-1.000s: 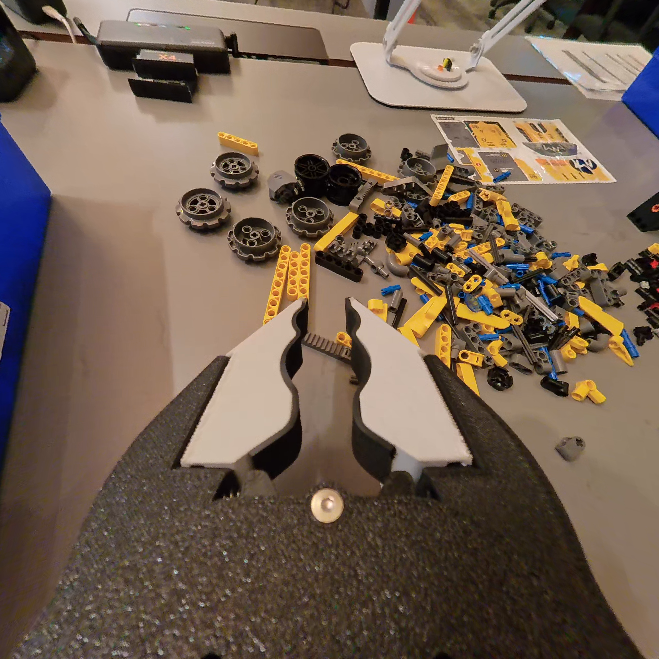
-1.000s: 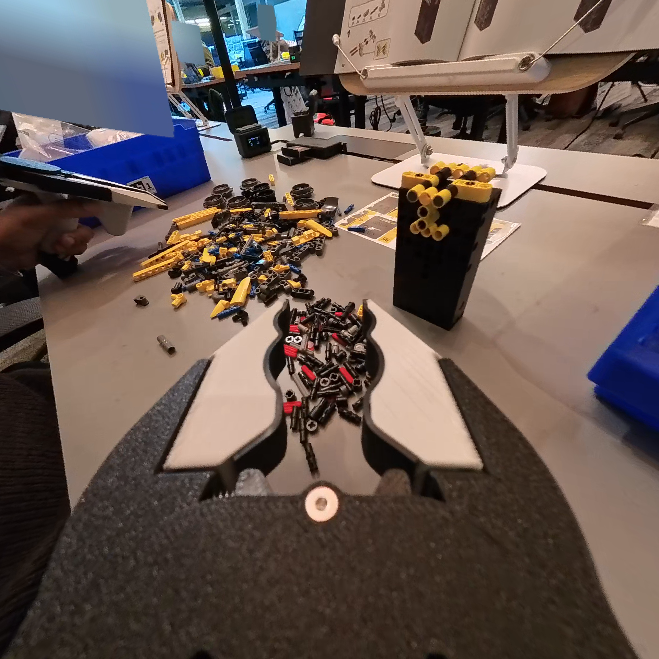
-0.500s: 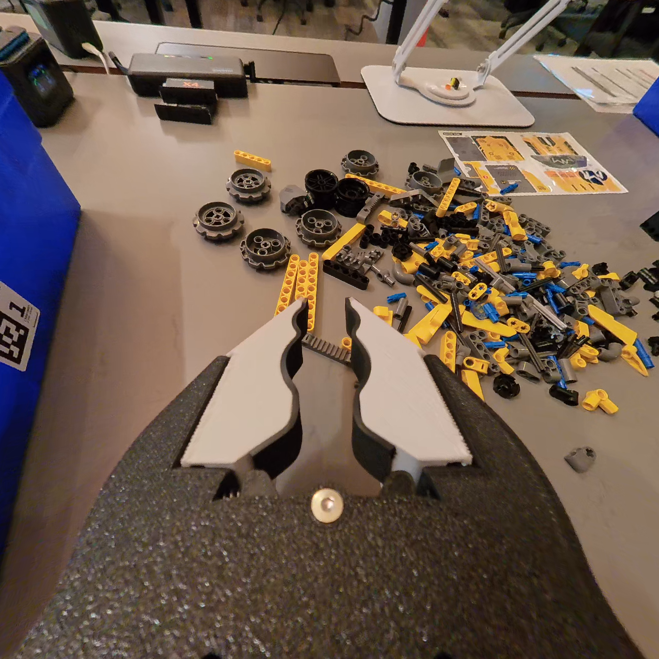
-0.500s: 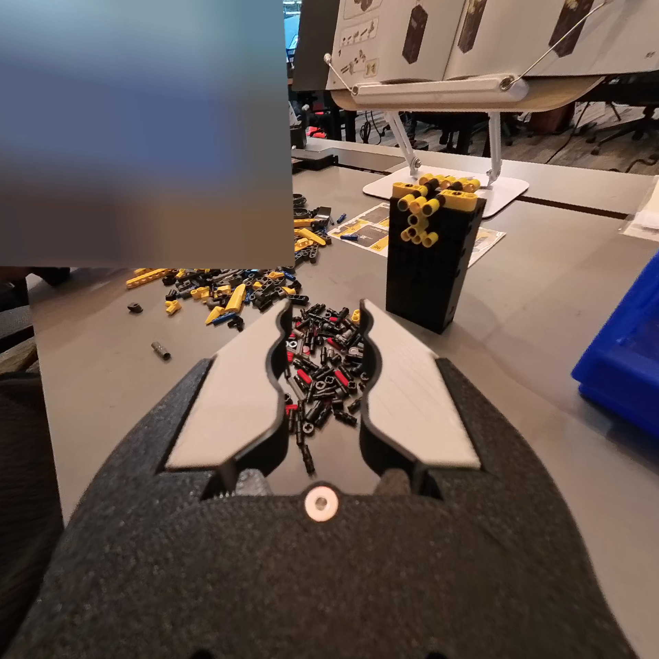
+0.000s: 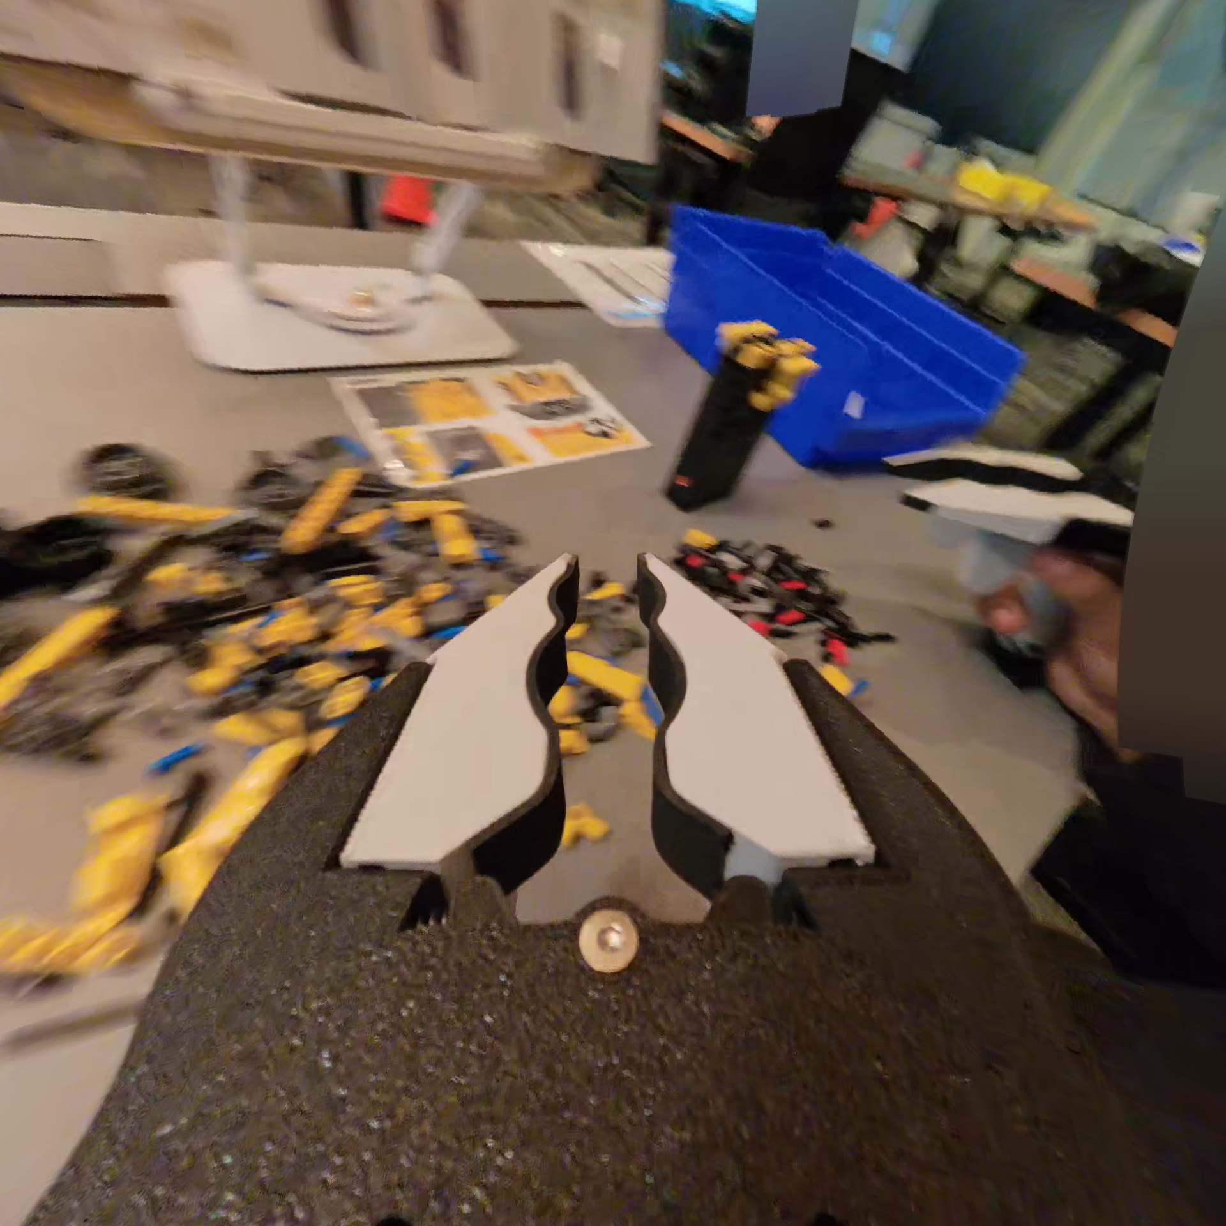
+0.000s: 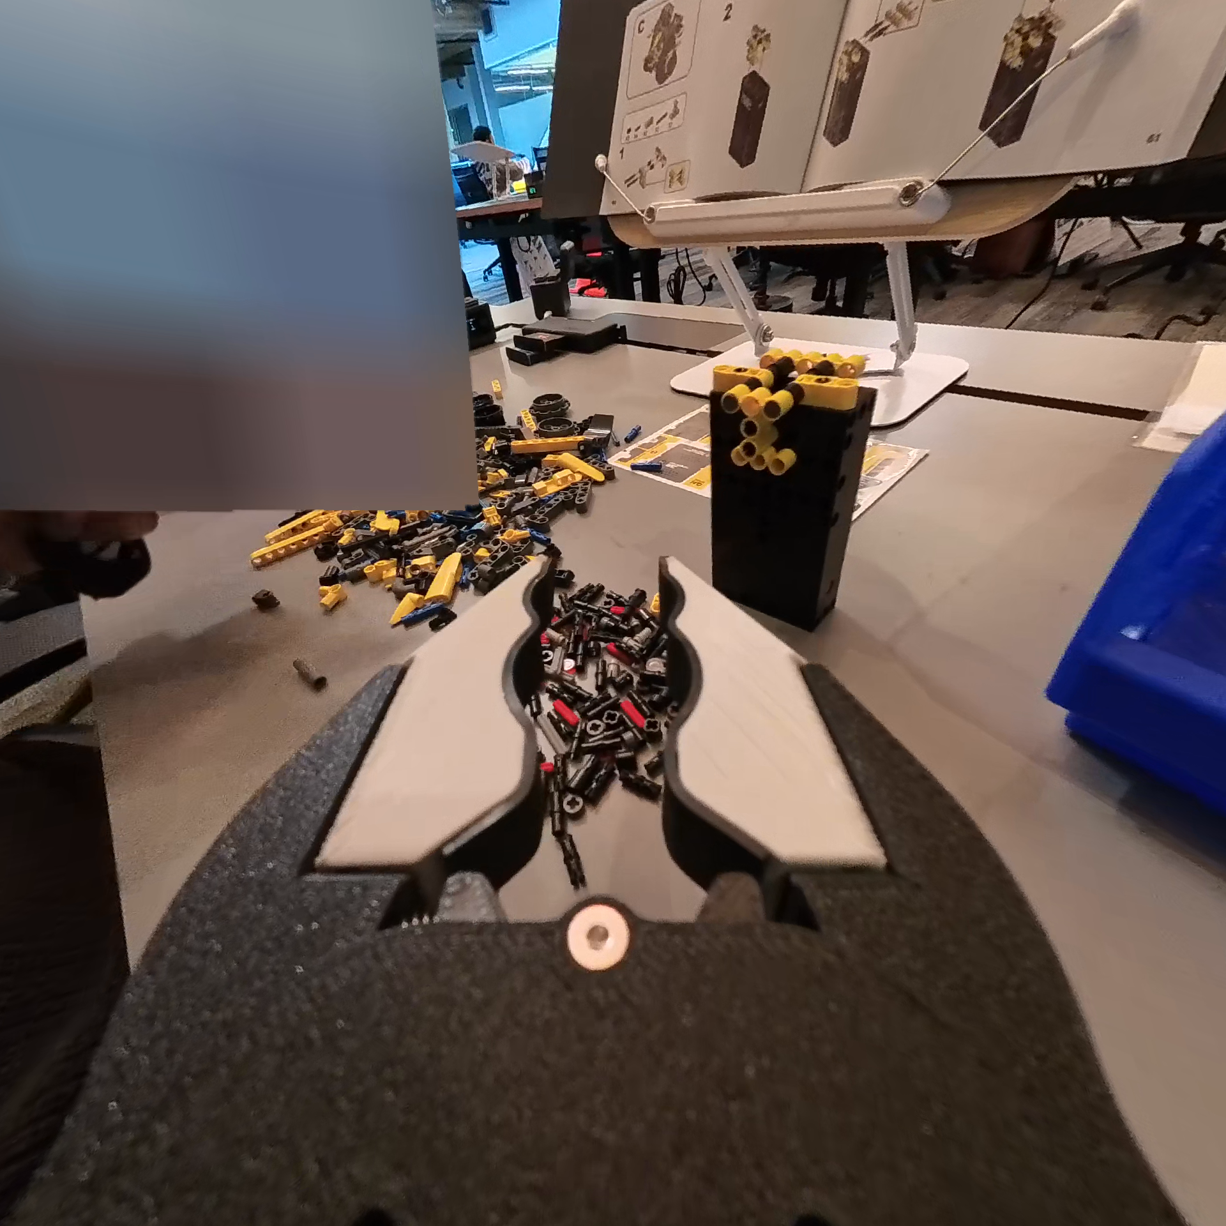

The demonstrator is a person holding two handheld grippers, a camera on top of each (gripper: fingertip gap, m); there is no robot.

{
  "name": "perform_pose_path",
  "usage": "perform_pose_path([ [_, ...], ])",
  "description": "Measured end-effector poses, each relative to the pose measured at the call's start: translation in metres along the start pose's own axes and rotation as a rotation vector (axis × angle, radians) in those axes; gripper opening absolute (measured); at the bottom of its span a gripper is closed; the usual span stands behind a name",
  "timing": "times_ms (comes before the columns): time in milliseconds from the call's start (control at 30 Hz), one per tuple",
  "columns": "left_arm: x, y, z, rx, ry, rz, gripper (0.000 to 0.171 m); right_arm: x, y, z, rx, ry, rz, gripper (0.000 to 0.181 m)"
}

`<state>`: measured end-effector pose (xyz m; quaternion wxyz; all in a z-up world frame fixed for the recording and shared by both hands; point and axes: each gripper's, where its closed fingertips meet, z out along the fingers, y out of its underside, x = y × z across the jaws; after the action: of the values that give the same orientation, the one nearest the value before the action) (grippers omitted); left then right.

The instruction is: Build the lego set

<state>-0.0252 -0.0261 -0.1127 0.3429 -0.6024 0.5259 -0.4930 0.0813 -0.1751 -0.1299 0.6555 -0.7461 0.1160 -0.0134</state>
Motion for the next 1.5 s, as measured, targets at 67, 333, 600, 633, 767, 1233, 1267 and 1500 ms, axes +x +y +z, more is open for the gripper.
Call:
perform_pose_path([
  [67,0.039,0.015,0.025,-0.101,0.132,0.069,0.017,-0.001,-0.001,-0.001,0.007,-0.001,-0.008,0.031],
  [333,0.097,0.081,0.092,-0.495,0.349,0.293,0.017,-0.003,-0.006,-0.007,0.050,-0.012,0.000,0.031],
  [600,0.103,0.092,0.108,-0.553,0.372,0.395,0.018,-0.003,-0.008,-0.009,0.067,-0.023,0.012,0.031],
  [633,0.104,0.091,0.109,-0.549,0.375,0.396,0.018,-0.004,-0.008,-0.009,0.066,-0.024,0.010,0.031],
  [767,0.106,0.090,0.111,-0.540,0.387,0.389,0.014,-0.004,-0.009,-0.010,0.070,-0.025,0.011,0.031],
  [1233,0.097,0.100,0.115,-0.580,0.350,0.406,0.002,-0.003,-0.010,-0.012,0.083,-0.031,0.022,0.031],
  [1267,0.097,0.100,0.115,-0.580,0.349,0.407,0.003,-0.003,-0.010,-0.012,0.084,-0.031,0.022,0.031],
  [1500,0.096,0.100,0.115,-0.581,0.346,0.401,0.005,-0.004,-0.010,-0.012,0.084,-0.036,0.028,0.031],
])
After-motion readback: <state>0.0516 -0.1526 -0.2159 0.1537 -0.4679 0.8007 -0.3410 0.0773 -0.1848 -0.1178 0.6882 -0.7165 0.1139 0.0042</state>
